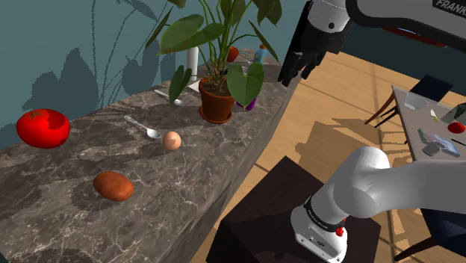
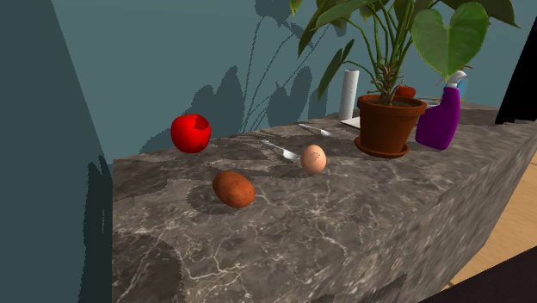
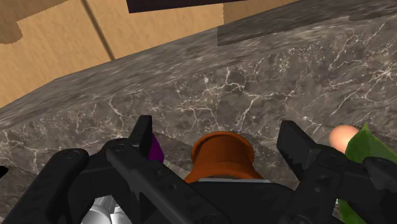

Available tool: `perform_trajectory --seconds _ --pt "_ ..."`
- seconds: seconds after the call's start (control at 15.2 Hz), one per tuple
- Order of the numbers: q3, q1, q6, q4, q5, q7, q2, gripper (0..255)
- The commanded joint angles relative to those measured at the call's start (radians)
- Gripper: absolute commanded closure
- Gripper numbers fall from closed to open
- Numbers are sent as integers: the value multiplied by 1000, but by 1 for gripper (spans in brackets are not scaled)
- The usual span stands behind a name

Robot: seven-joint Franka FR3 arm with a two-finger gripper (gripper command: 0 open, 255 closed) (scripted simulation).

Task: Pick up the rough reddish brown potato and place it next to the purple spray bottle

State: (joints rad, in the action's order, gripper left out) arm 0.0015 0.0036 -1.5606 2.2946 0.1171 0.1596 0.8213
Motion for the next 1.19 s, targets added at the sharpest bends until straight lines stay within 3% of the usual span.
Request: perform_trajectory --seconds 0.0,0.59,1.12 --pt "0 0 0 0 0 0 0 0" --pt "137 72 -179 48 -85 114 -134 0" --pt "263 121 -335 23 -123 215 -314 0"
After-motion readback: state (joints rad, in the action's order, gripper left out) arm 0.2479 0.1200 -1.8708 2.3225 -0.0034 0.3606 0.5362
